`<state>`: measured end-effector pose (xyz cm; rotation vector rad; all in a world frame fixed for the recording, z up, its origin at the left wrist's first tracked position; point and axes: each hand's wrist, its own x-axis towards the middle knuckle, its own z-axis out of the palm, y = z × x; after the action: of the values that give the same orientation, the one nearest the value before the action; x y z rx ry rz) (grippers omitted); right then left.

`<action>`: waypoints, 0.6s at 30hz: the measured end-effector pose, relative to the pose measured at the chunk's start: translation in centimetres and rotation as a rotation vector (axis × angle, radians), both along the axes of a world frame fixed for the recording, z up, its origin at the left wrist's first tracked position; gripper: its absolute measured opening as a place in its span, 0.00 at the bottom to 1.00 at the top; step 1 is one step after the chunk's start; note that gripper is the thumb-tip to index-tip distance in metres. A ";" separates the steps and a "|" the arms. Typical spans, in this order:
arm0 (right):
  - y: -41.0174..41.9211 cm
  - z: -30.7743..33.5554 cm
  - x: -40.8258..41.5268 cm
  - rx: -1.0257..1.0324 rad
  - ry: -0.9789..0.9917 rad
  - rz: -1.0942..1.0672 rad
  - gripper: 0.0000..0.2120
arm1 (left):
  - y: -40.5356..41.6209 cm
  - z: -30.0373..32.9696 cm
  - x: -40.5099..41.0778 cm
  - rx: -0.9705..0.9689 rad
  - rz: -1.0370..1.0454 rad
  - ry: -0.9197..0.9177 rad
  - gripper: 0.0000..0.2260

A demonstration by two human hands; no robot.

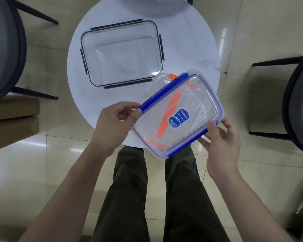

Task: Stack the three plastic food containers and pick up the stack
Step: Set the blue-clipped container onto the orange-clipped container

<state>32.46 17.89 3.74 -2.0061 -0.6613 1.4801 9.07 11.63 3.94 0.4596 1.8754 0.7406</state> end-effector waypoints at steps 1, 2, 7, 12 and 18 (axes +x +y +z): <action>0.4 0.0 -0.2 -0.001 -0.015 0.020 0.16 | -0.4 0.0 0.0 -0.006 -0.005 -0.015 0.08; 0.7 0.0 -0.4 0.002 -0.020 0.040 0.17 | -0.8 -0.1 0.1 -0.011 -0.013 -0.022 0.07; 2.0 -0.3 -1.2 0.065 -0.028 0.185 0.20 | -2.2 -0.5 0.5 -0.040 -0.033 -0.028 0.07; 3.0 -0.8 -1.8 0.085 -0.034 0.280 0.22 | -3.1 -0.8 1.0 -0.069 0.001 -0.052 0.08; 3.4 -1.5 -2.1 0.068 -0.034 0.316 0.22 | -3.2 -1.3 1.4 -0.123 -0.015 -0.081 0.12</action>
<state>30.37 21.31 2.24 -1.9443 -1.0682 1.5777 10.51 8.38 2.64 0.3597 1.8273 0.6213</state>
